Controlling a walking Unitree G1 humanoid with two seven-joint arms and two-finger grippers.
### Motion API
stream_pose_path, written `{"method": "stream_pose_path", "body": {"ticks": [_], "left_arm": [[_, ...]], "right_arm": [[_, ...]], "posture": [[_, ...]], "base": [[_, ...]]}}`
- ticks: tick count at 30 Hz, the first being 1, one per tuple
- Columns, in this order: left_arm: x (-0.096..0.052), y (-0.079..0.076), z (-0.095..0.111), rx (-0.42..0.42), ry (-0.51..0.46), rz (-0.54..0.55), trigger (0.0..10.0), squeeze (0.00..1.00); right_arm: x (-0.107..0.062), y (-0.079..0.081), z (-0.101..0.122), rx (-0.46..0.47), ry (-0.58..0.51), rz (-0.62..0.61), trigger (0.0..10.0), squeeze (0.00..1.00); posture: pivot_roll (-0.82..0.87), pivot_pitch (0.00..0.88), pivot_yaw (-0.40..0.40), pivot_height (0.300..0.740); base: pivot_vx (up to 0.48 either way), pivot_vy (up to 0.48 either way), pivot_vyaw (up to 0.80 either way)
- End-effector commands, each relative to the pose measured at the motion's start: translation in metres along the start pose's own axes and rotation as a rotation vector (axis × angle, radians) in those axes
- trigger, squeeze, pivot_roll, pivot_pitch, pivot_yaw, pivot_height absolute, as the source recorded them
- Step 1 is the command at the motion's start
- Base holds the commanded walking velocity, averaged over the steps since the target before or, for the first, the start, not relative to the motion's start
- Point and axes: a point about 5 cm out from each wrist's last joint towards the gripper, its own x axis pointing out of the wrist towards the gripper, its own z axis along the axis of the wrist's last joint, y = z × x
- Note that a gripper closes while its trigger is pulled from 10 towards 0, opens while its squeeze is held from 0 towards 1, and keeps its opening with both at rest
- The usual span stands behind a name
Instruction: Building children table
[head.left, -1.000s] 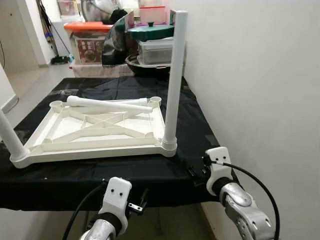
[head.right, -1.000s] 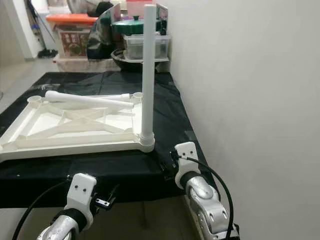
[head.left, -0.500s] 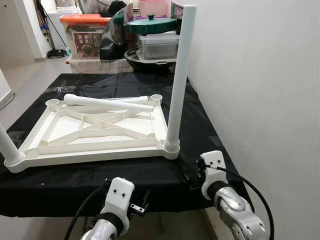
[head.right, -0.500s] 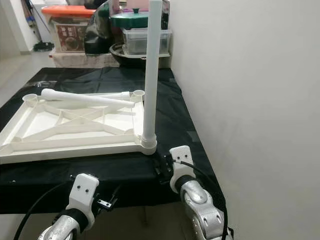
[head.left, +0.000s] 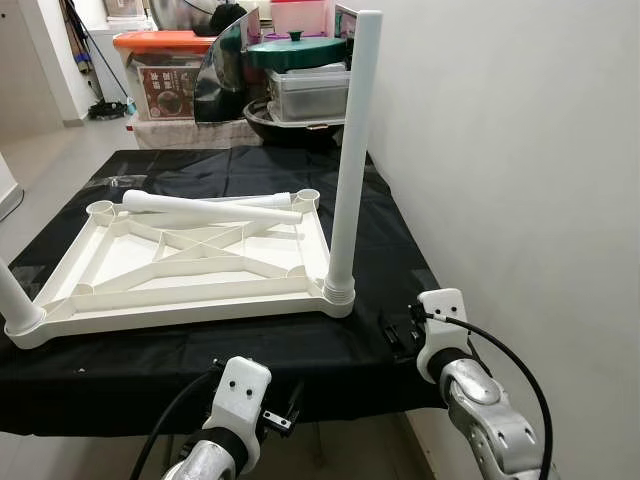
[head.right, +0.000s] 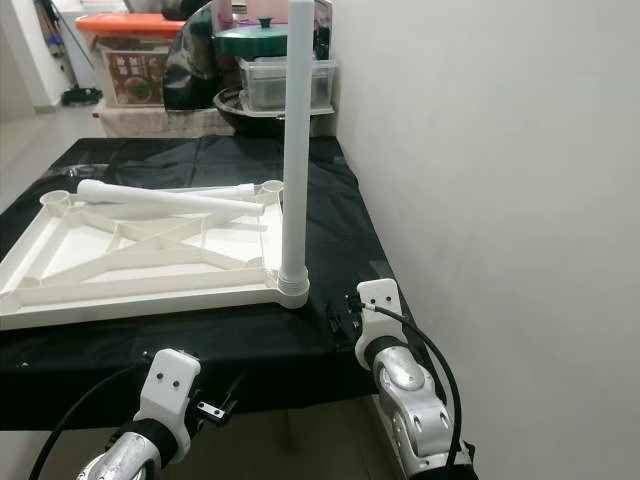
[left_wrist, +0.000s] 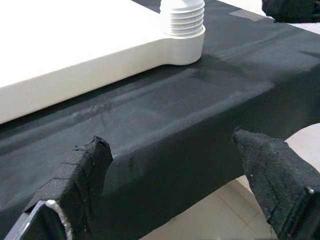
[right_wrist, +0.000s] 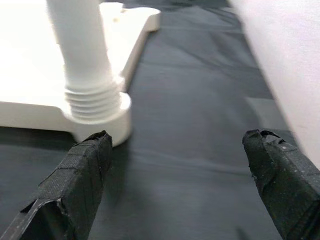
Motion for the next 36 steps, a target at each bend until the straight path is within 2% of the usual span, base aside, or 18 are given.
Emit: {"method": "stream_pose_path", "body": {"ticks": [1,5,7,8,13,21,28,36], "left_arm": [[-0.002,0.002,0.001,0.015,0.005,0.004,10.0,0.0],[-0.002,0.001,0.002,0.016,0.003,0.008,10.0,0.0],[-0.002,0.001,0.002,0.016,0.003,0.008,10.0,0.0],[-0.001,0.001,0.002,0.017,0.002,0.008,10.0,0.0],[0.0,0.001,0.003,0.021,-0.001,0.007,10.0,0.0],[-0.002,0.004,0.005,0.035,-0.018,0.025,10.0,0.0],[-0.002,0.006,0.006,0.035,-0.028,0.043,10.0,0.0],[-0.002,0.006,0.006,0.03,-0.023,0.044,10.0,0.0]], "right_arm": [[0.002,0.001,0.0,0.023,-0.005,0.016,10.0,0.0],[-0.006,0.008,0.0,-0.01,-0.013,0.15,10.0,0.0],[-0.006,0.008,0.0,-0.01,-0.013,0.15,10.0,0.0],[-0.009,0.014,-0.002,-0.021,-0.006,0.206,10.0,0.0],[-0.018,0.029,-0.007,-0.018,0.015,0.328,10.0,0.0],[-0.021,0.04,-0.006,-0.038,-0.009,0.416,10.0,0.0],[-0.023,0.05,-0.008,-0.065,-0.015,0.464,10.0,0.0],[-0.018,0.04,-0.001,-0.011,-0.047,0.383,10.0,0.0]], "posture": [[0.09,0.0,-0.054,0.74],[0.09,0.0,-0.058,0.74],[0.09,0.0,-0.058,0.74],[0.09,0.0,-0.058,0.74],[0.09,0.0,-0.055,0.74],[0.09,0.0,-0.058,0.74],[0.1,0.0,-0.058,0.74],[0.09,0.0,-0.056,0.74]], "base": [[0.0,0.0,0.0],[0.0,0.0,0.2],[0.0,0.0,0.8],[0.0,0.0,0.8],[0.0,0.0,0.8],[0.0,0.0,0.8],[0.0,0.0,0.8],[0.0,0.0,0.1]]}}
